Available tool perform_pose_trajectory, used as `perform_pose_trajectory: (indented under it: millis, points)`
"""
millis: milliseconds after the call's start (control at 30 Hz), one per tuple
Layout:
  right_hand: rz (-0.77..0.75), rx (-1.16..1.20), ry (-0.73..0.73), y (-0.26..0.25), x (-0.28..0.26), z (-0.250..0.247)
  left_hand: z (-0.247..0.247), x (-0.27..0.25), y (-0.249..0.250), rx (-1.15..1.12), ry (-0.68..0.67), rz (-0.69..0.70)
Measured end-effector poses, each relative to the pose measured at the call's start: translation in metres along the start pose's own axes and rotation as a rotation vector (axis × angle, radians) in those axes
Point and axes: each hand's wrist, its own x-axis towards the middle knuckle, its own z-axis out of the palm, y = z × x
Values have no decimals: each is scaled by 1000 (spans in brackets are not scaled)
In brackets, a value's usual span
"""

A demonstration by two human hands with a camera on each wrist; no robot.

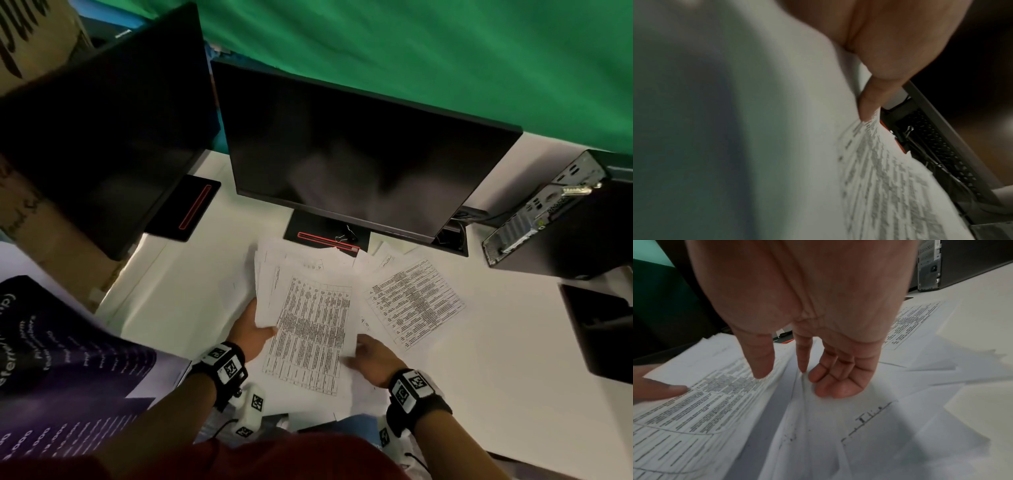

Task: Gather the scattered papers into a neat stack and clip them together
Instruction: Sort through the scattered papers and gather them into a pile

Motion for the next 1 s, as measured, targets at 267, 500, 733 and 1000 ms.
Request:
perform_pose_trajectory:
  millis: [267,500,733,1000]
  points:
    - [-39,618,191,11,-6,-13,-21,-24,48,-55,51,163]
    - [-111,729,244,22,-28,-37,19,-44,97,-141,-53,275]
    - [-251,826,503,44,-80,-83,101,-52,122,-82,-85,242]
    - [-23,805,553,119,-86,-80,173,-49,105,223,-234,230]
